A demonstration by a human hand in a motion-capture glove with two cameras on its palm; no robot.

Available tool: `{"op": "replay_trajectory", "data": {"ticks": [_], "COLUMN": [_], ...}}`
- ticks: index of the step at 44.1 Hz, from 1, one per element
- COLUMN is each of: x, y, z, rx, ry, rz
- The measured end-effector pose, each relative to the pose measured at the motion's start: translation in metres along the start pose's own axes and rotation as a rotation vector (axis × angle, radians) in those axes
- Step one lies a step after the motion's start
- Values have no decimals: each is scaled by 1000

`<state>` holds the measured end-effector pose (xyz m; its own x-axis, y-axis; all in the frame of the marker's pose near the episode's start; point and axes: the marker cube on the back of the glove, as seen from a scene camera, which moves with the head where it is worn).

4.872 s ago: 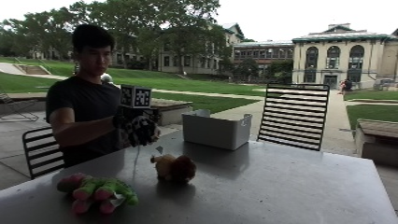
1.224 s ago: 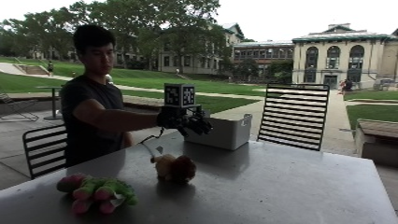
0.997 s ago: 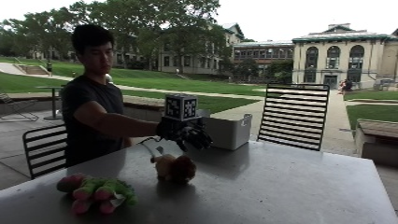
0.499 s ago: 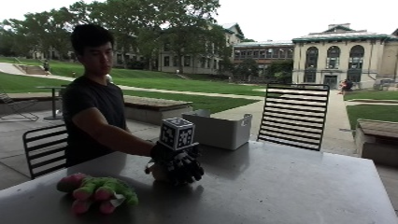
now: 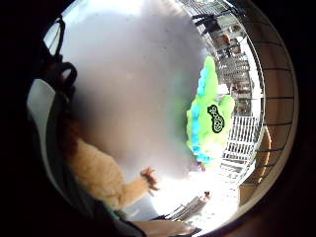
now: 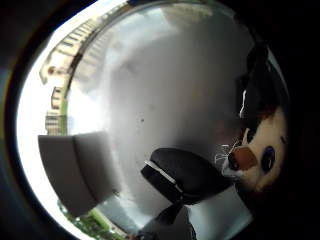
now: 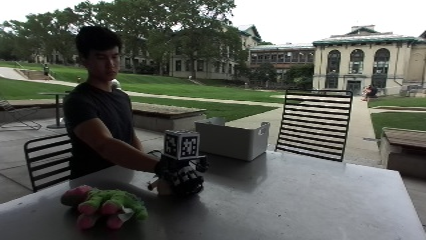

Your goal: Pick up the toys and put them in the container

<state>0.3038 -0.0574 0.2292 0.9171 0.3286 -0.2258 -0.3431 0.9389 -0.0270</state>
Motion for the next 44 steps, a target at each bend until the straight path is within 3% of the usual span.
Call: {"op": "replay_trajectory", "data": {"ticks": [14,24,33,44], "x": [3,12,12,-53], "y": [3,0,-13,6], "z": [0,-14,-78,-162], "rx": [11,-139,-158,-77], "ry": [-64,-158,-213,-215], "rz": [52,89,82,28]}}
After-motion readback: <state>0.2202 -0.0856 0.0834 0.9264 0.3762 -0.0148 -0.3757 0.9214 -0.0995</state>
